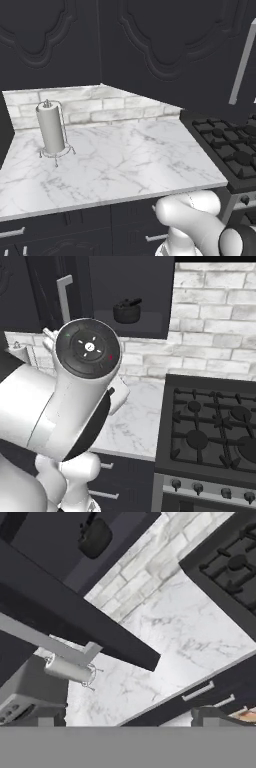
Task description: Open the cabinet, pick the kettle from the cabinet, and place it in the sink.
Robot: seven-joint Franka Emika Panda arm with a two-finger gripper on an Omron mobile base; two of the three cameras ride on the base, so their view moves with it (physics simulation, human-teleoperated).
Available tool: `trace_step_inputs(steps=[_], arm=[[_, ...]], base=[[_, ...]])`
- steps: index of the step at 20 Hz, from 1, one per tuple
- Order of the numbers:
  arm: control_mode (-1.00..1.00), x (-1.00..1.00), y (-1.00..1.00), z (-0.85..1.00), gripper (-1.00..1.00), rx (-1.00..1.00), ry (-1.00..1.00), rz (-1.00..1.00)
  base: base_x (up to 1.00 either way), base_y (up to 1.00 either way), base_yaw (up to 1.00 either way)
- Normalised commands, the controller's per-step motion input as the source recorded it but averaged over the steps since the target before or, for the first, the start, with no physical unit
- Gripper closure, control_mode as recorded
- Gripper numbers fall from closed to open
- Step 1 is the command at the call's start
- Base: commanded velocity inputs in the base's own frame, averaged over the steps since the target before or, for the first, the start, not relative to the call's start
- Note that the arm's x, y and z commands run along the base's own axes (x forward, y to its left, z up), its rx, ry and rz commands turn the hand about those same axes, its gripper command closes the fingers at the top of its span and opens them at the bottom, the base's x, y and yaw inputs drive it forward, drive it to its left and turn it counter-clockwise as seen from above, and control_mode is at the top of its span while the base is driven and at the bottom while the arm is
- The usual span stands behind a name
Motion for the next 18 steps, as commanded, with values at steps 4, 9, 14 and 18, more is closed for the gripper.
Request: trace_step_inputs(steps=[4, 9, 14, 18], arm=[[-1.0, 0.23, -0.08, -0.11, -1.0, 0.34, 0.1, 0.01], [-1.0, 0.34, -0.04, -0.05, -1.0, 0.31, -0.01, 0.0], [-1.0, 0.33, -0.1, -0.12, -1.0, 0.28, 0.0, 0.0], [-1.0, 0.37, -0.02, -0.11, -1.0, 0.2, -0.05, 0.05]], base=[[0.0, 0.0, 0.0], [0.0, 0.0, 0.0], [0.0, 0.0, 0.0], [0.0, 0.0, 0.0]])
